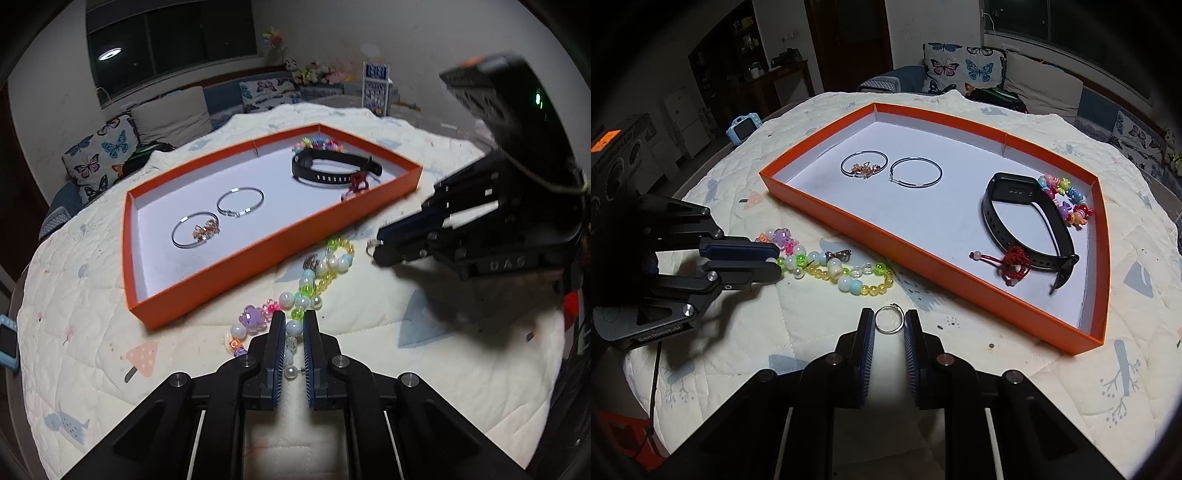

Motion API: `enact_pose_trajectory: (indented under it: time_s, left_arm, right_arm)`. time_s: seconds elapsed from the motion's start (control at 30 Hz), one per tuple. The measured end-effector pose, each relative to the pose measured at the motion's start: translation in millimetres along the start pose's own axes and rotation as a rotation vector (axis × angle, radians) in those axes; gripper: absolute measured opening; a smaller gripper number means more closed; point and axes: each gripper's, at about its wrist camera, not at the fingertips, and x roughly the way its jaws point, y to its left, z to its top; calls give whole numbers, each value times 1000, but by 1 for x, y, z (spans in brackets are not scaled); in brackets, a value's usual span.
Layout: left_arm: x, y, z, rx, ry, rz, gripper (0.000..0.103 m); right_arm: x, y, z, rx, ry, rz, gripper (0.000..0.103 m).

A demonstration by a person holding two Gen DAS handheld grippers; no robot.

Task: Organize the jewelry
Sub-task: 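Lift the bead bracelet with the left gripper while the right carries the ring over the tray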

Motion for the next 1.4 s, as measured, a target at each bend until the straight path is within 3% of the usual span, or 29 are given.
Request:
enact_pose_trajectory:
  time_s: [0.67, 1.2, 1.4]
  left_arm:
    - [-84, 13, 43, -140, -195, 10, 9]
    - [-133, 36, 127, -150, -307, 82, 9]
    - [-130, 52, 148, -157, -307, 129, 9]
  right_arm:
    - [-37, 6, 0, 14, -69, -4, 19]
    - [-61, -9, 19, 8, -131, -24, 19]
    - [-61, -16, 32, 12, -146, -30, 19]
